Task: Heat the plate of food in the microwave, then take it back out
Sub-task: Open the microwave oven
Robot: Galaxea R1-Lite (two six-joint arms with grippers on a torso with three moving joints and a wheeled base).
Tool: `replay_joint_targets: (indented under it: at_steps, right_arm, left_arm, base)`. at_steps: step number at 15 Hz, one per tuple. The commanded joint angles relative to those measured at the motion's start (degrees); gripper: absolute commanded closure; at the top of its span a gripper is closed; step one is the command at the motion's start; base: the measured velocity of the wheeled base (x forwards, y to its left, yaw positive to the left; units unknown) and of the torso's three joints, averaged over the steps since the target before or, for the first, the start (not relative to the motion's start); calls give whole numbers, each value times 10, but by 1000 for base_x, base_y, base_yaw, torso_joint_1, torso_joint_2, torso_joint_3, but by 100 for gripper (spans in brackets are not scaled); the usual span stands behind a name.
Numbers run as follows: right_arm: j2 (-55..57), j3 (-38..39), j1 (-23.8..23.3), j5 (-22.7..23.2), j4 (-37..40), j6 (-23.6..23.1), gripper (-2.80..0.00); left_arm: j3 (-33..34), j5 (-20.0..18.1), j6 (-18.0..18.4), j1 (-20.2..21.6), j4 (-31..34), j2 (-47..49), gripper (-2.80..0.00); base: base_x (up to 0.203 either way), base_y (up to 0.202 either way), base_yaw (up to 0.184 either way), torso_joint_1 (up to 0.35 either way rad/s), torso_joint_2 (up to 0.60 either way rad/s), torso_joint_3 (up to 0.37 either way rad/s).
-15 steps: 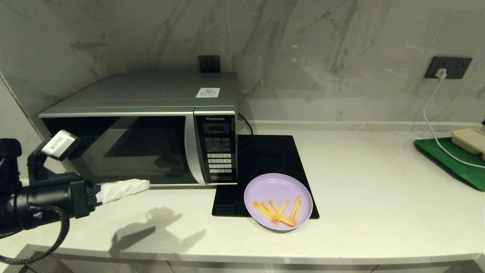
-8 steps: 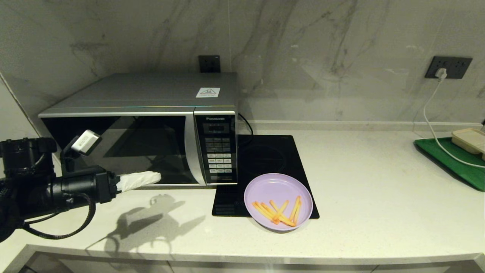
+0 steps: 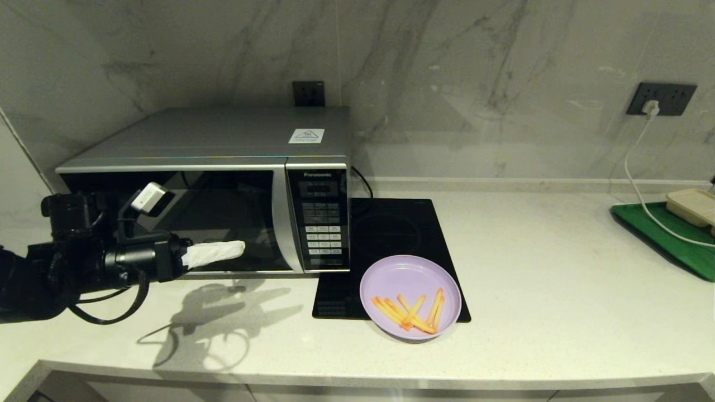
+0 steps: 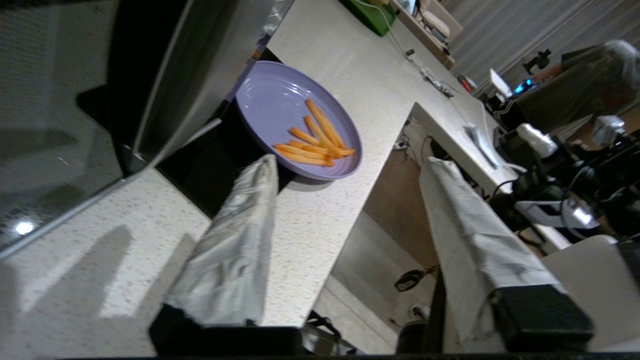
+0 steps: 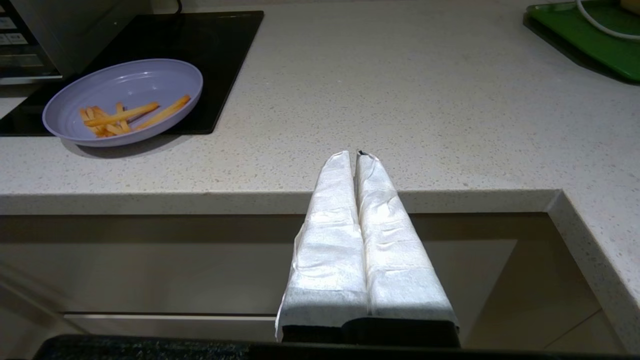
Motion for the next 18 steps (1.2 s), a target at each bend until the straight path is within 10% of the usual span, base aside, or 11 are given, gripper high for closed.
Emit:
replay_joint_targets:
  at_steps: [1,5,8,9,18]
  right_arm:
    - [0,0,0,-1,0,1,0]
    - [0,0,0,-1,0,0,0]
    - [0,0,0,-1,0,1,0]
    - [0,0,0,0,0,0,0]
    - [0,0,0,0,0,1,0]
  left_arm:
    - [-4,-6,24,0,-19,37,0]
    - [-5,-6,21,0,-29,35,0]
    - [-13,-9,-48,-1,-27,13,0]
    - [-16,-29,-52,0,-30,14,-280]
    - [-32,-48,-5,1,-98,95,-280]
  base:
    - [0,0,0,0,0,0]
    - [0,0,0,0,0,0]
    - [0,0,0,0,0,0]
    - [0,0,0,0,0,0]
    - [0,0,0,0,0,0]
